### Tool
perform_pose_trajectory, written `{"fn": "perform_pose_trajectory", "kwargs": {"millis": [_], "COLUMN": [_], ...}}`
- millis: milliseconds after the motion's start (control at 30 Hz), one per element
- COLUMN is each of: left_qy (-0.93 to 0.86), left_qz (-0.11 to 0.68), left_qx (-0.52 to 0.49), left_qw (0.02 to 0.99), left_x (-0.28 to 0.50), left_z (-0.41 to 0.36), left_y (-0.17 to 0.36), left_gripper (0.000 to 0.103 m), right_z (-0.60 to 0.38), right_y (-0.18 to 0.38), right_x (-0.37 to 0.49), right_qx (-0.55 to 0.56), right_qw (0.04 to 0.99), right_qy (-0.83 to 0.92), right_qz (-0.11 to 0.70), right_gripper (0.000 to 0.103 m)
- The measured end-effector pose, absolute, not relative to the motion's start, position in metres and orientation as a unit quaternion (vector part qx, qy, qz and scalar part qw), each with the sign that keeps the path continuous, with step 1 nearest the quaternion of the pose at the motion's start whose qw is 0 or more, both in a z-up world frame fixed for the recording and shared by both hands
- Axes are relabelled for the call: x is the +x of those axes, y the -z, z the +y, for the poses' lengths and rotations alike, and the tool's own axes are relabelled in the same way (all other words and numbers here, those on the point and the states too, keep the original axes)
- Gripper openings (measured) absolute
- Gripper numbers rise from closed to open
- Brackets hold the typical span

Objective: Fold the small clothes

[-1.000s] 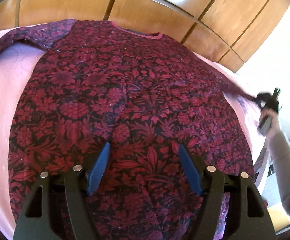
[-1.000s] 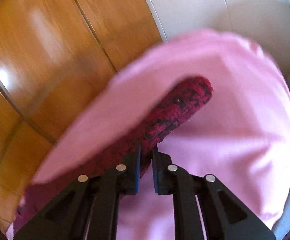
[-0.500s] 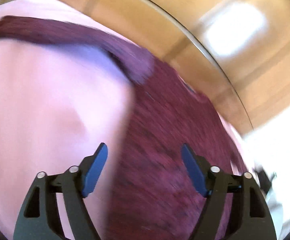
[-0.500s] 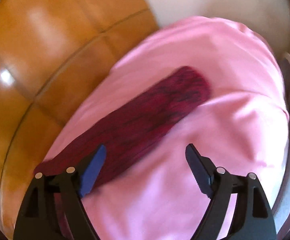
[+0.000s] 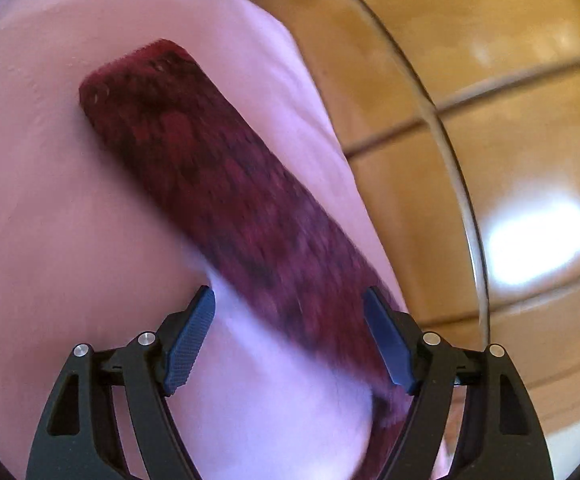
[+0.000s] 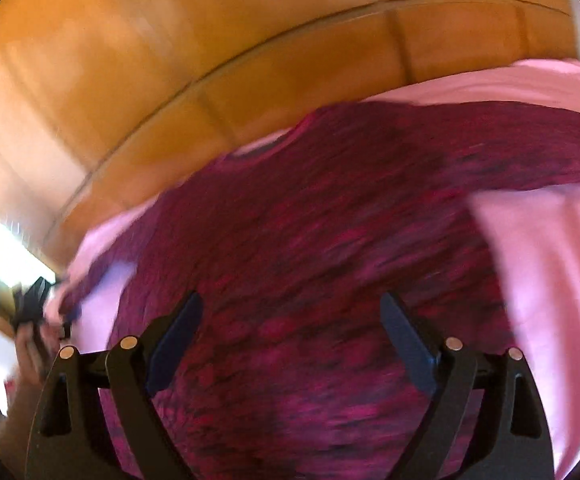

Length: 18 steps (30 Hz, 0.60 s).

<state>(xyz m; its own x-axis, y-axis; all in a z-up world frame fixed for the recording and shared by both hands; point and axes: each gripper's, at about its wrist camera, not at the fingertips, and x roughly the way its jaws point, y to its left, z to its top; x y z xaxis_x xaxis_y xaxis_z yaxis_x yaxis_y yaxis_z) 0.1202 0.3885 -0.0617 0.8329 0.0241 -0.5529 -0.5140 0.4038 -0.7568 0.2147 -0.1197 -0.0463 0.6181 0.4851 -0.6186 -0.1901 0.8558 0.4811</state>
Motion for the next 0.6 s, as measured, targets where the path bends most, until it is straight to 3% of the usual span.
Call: {"fn": "perform_pose_trajectory", "kwargs": {"millis": [67, 100, 133, 167, 367, 600], "left_qy": [-0.176, -0.176, -0.172, -0.177, -0.211, -0.264], "left_qz": [0.229, 0.228, 0.233, 0.241, 0.21, 0.263], "left_qx": [-0.52, -0.519, -0.51, -0.499, -0.451, -0.406], "left_qw": [0.804, 0.805, 0.81, 0.814, 0.841, 0.834], "left_x": [0.127, 0.13, 0.133, 0.135, 0.116, 0.108], "left_z": [0.405, 0.407, 0.416, 0.42, 0.433, 0.415], "left_y": [0.058, 0.057, 0.055, 0.054, 0.032, 0.062], "left_gripper": [0.065, 0.049, 0.02, 0.009, 0.009, 0.012], "right_z": [-0.096, -0.086, -0.081, -0.086, -0.067, -0.057], "right_y": [0.056, 0.063, 0.066, 0.072, 0.078, 0.09], "right_x": [0.212, 0.211, 0.21, 0.21, 0.208, 0.206], "right_qx": [0.165, 0.156, 0.147, 0.133, 0.079, 0.033], "right_qw": [0.877, 0.876, 0.877, 0.88, 0.892, 0.901], "right_qy": [-0.194, -0.192, -0.189, -0.187, -0.175, -0.167], "right_qz": [0.407, 0.414, 0.417, 0.417, 0.41, 0.4], "right_gripper": [0.09, 0.091, 0.091, 0.091, 0.093, 0.098]}}
